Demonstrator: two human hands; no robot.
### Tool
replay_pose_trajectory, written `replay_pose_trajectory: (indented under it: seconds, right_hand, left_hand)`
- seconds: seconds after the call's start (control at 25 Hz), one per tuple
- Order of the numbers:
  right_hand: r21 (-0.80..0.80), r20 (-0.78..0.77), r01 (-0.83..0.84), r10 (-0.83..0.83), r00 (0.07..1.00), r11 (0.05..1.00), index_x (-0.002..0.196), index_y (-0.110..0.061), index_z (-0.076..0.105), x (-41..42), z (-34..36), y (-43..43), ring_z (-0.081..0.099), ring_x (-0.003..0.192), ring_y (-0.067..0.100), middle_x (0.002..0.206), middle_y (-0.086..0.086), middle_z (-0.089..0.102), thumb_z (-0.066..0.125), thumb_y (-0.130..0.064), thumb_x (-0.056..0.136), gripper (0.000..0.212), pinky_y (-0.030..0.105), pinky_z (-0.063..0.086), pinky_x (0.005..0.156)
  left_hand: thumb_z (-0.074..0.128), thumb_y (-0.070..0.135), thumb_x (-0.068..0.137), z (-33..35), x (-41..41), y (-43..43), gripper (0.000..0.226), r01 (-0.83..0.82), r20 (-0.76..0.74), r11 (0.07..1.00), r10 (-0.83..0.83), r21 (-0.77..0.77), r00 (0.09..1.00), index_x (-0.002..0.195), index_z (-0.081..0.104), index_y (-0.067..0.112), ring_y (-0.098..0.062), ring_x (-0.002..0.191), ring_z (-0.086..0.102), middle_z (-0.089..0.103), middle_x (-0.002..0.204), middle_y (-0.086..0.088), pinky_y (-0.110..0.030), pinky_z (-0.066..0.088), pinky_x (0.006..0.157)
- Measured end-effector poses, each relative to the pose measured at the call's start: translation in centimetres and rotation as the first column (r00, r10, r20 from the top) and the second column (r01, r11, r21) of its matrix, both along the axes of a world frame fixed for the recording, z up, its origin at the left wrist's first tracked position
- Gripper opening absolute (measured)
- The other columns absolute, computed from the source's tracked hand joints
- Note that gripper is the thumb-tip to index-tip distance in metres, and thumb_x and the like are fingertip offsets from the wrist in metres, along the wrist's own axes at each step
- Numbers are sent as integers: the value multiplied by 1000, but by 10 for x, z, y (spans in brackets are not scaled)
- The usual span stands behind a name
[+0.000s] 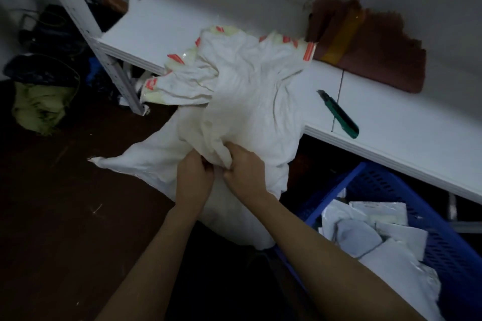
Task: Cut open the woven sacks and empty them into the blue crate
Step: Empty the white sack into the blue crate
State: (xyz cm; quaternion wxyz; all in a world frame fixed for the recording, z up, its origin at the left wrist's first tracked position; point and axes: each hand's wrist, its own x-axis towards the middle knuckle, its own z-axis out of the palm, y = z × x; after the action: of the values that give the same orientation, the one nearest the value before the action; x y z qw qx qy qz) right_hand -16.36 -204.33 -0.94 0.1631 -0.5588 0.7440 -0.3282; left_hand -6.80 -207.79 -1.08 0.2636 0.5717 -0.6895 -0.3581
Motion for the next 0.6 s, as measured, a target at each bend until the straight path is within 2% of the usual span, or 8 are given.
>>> replay_pose_trajectory:
  seconds: [0.12, 0.2, 0.32, 0.36, 0.44, 0.52, 0.6]
  right_hand:
    - [-2, -40, -1, 1, 999, 1000, 91, 1, 69, 4, 61, 5, 62, 52, 29, 67, 13, 67, 51, 1, 57, 39, 31, 49, 50]
    - [25, -10, -2, 2, 1000, 1000, 94, 1, 69, 5, 102, 3, 60, 54, 31, 67, 15, 66, 46, 2, 58, 42, 33, 48, 52]
    - [58, 2, -33, 33, 999, 998, 91, 0, 67, 6, 149, 14, 59, 58, 32, 68, 15, 64, 41, 0, 60, 41, 36, 48, 55]
    - [58, 8, -57, 57, 998, 997, 90, 0, 67, 5, 165, 20, 59, 59, 32, 68, 15, 64, 40, -1, 60, 40, 36, 48, 56]
    - [71, 12, -71, 70, 997, 995, 91, -1, 67, 6, 194, 30, 60, 62, 33, 70, 14, 65, 39, -3, 62, 40, 35, 48, 58]
    - [68, 20, -81, 80, 997, 994, 94, -1, 68, 2, 218, 36, 61, 65, 32, 73, 14, 67, 40, -4, 64, 42, 36, 48, 61]
    - [51, 19, -108, 107, 994, 993, 98, -1, 68, -5, 238, 43, 62, 69, 33, 77, 15, 68, 43, -2, 66, 41, 37, 50, 63]
  left_hand:
    - [52, -8, 86, 59, 5, 4, 7, 2, -46, 1000, -3, -22, 999, 82, 58, -9, -9, 57, 42, 57, 68, -16, -13, 30, 58]
    - [51, -11, 85, 97, 7, 4, 9, -17, -65, 1000, 16, -17, 998, 79, 57, -7, -8, 55, 41, 51, 65, -8, -14, 30, 57]
    - [53, -10, 85, 139, 13, 10, 31, -1, -58, 1000, -1, -29, 998, 66, 49, 14, -6, 53, 39, 47, 59, 3, -14, 31, 54]
    - [54, -10, 85, 156, 16, 15, 34, 1, -51, 1000, -2, -26, 999, 65, 46, 17, -3, 53, 38, 47, 58, 2, -12, 33, 54]
    - [55, -9, 84, 183, 18, 23, 20, 19, -2, 1000, -19, -22, 1000, 72, 54, 7, -6, 54, 39, 57, 63, -14, -12, 35, 55]
    - [54, -6, 85, 207, 19, 28, 11, 46, 44, 999, -46, -10, 998, 75, 58, -3, -13, 59, 43, 62, 73, -24, -21, 26, 54]
    - [54, -4, 85, 227, 20, 32, 21, 77, 63, 997, -77, 1, 995, 65, 52, 2, -11, 55, 41, 61, 73, -27, -22, 22, 53]
